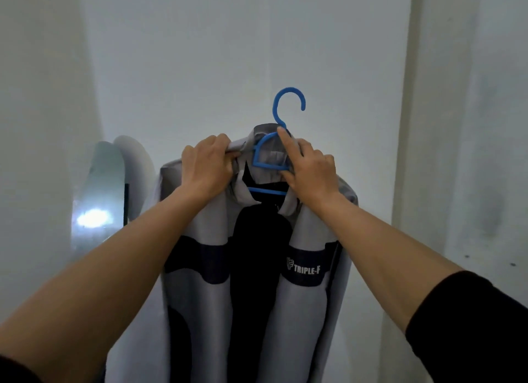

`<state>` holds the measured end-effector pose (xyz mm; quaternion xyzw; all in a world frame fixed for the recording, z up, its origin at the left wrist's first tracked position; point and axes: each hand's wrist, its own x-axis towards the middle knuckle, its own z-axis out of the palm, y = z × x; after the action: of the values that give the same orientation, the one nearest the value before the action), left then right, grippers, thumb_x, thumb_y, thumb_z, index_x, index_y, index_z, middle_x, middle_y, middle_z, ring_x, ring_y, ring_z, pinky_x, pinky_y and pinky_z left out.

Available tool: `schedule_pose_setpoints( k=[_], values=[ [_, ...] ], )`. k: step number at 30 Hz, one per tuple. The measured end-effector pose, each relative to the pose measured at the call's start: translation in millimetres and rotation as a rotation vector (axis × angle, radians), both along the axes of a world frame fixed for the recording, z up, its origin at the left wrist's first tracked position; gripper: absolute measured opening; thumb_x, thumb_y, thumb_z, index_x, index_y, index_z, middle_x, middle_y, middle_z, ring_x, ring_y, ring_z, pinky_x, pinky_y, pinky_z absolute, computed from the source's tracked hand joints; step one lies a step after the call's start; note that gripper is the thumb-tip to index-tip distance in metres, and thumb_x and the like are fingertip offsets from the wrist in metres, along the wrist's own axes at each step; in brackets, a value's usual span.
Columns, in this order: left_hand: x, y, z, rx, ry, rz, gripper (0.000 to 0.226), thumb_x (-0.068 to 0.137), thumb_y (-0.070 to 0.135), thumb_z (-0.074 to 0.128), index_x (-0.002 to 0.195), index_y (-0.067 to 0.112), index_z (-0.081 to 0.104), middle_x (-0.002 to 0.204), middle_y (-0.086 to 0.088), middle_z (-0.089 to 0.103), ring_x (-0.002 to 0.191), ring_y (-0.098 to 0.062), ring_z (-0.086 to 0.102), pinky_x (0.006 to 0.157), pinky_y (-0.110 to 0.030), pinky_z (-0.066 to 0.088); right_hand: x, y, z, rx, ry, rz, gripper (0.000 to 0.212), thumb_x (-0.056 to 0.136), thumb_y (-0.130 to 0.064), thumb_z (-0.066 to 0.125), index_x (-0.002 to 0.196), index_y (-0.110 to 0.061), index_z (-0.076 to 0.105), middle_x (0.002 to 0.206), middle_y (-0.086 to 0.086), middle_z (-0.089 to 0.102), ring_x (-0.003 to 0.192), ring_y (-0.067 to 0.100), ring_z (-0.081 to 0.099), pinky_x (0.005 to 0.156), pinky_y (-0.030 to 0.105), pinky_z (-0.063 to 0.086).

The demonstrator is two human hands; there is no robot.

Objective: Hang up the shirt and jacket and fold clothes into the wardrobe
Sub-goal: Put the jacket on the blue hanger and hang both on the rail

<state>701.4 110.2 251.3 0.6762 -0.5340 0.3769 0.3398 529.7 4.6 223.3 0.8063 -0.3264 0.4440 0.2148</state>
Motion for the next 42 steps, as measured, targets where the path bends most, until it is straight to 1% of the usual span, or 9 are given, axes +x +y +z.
schedule_pose_setpoints(
  k=[3, 5, 8, 15, 21, 27, 33, 37, 42],
  values=[
    [-7.4, -4.3, -5.5, 0.072, -0.153, -0.215, 0.065, 0.082, 0.058, 0.045, 0.131, 0.015, 0.041, 0.110, -0.014, 0.057, 0.102, -0.034, 0.053, 0.081, -0.042, 0.035, -29.3, -5.8, 2.1, 0.031, 0.005, -0.065, 0.083, 0.088, -0.028, 0.059, 0.151, -0.029, 0.005, 0.127, 0.012, 0.050, 0.088, 0.036, 0.058, 0.073, 0.044, 0.044],
    [-10.7, -8.1, -9.2, 0.198, -0.364, -0.192, 0.101, 0.063, 0.078, 0.047, 0.145, 0.024, 0.023, 0.118, -0.013, 0.050, 0.107, -0.032, 0.049, 0.084, -0.043, 0.037, -49.2, -9.5, 1.6, 0.038, 0.026, -0.101, 0.085, 0.088, -0.028, 0.059, 0.151, -0.028, 0.003, 0.129, 0.012, 0.048, 0.091, 0.037, 0.058, 0.075, 0.047, 0.047],
    [-28.4, -21.2, -9.7, 0.314, -0.460, -0.111, 0.124, 0.055, 0.071, 0.069, 0.151, 0.026, 0.004, 0.121, -0.012, 0.044, 0.104, -0.032, 0.048, 0.080, -0.042, 0.041, -76.1, -15.0, -0.3, 0.049, 0.063, -0.148, 0.087, 0.089, -0.030, 0.059, 0.151, -0.027, -0.002, 0.131, 0.012, 0.046, 0.093, 0.036, 0.058, 0.076, 0.047, 0.047],
    [-101.1, -63.6, -5.1, 0.187, -0.511, -0.259, 0.113, 0.057, 0.049, 0.081, 0.148, 0.020, 0.019, 0.097, -0.017, 0.048, 0.061, -0.025, 0.040, 0.047, -0.031, 0.036, -154.6, -33.6, -1.8, 0.038, 0.086, -0.289, 0.086, 0.092, -0.038, 0.055, 0.151, -0.024, -0.007, 0.134, 0.010, 0.044, 0.094, 0.035, 0.058, 0.075, 0.043, 0.043],
    [-178.2, -105.1, 14.8, 0.082, -0.523, -0.346, 0.107, 0.058, 0.048, 0.080, 0.147, 0.017, 0.029, 0.097, -0.019, 0.050, 0.066, -0.035, 0.053, 0.049, -0.029, 0.033, -236.0, -57.3, 20.9, -0.045, 0.078, -0.460, 0.085, 0.092, -0.042, 0.053, 0.151, -0.027, -0.006, 0.135, 0.007, 0.044, 0.096, 0.034, 0.058, 0.074, 0.042, 0.040],
    [-261.8, -141.7, 32.2, 0.036, -0.421, -0.392, 0.106, 0.066, 0.051, 0.073, 0.150, 0.024, 0.016, 0.109, -0.017, 0.046, 0.084, -0.036, 0.052, 0.055, -0.034, 0.036, -317.5, -77.0, 54.6, -0.107, 0.073, -0.559, 0.084, 0.091, -0.043, 0.053, 0.150, -0.031, -0.006, 0.136, 0.007, 0.044, 0.104, 0.032, 0.055, 0.086, 0.046, 0.038],
    [-344.4, -188.8, 19.2, 0.012, -0.343, -0.504, 0.103, 0.068, 0.052, 0.072, 0.150, 0.025, 0.015, 0.112, -0.015, 0.045, 0.089, -0.036, 0.053, 0.057, -0.035, 0.038, -396.6, -87.5, 68.4, -0.105, 0.104, -0.672, 0.083, 0.087, -0.062, 0.046, 0.150, -0.038, -0.002, 0.159, 0.001, 0.008, 0.144, 0.029, 0.014, 0.106, 0.063, 0.018],
    [-393.6, -219.3, 9.6, -0.013, -0.314, -0.598, 0.102, 0.068, 0.052, 0.073, 0.150, 0.023, 0.020, 0.109, -0.015, 0.047, 0.084, -0.035, 0.054, 0.056, -0.035, 0.038, -437.3, -89.9, 85.2, -0.118, 0.102, -0.802, 0.085, 0.085, -0.063, 0.047, 0.148, -0.042, -0.007, 0.159, 0.001, -0.013, 0.146, 0.031, -0.011, 0.107, 0.069, 0.004],
    [-448.7, -256.1, 6.0, -0.012, -0.325, -0.724, 0.103, 0.063, 0.050, 0.077, 0.148, 0.019, 0.028, 0.102, -0.016, 0.049, 0.079, -0.035, 0.054, 0.052, -0.036, 0.041, -483.7, -99.1, 87.8, -0.057, 0.173, -0.958, 0.108, 0.072, -0.074, 0.054, 0.147, -0.038, -0.015, 0.157, 0.004, -0.023, 0.143, 0.034, -0.020, 0.105, 0.071, 0.001]
  ],
)
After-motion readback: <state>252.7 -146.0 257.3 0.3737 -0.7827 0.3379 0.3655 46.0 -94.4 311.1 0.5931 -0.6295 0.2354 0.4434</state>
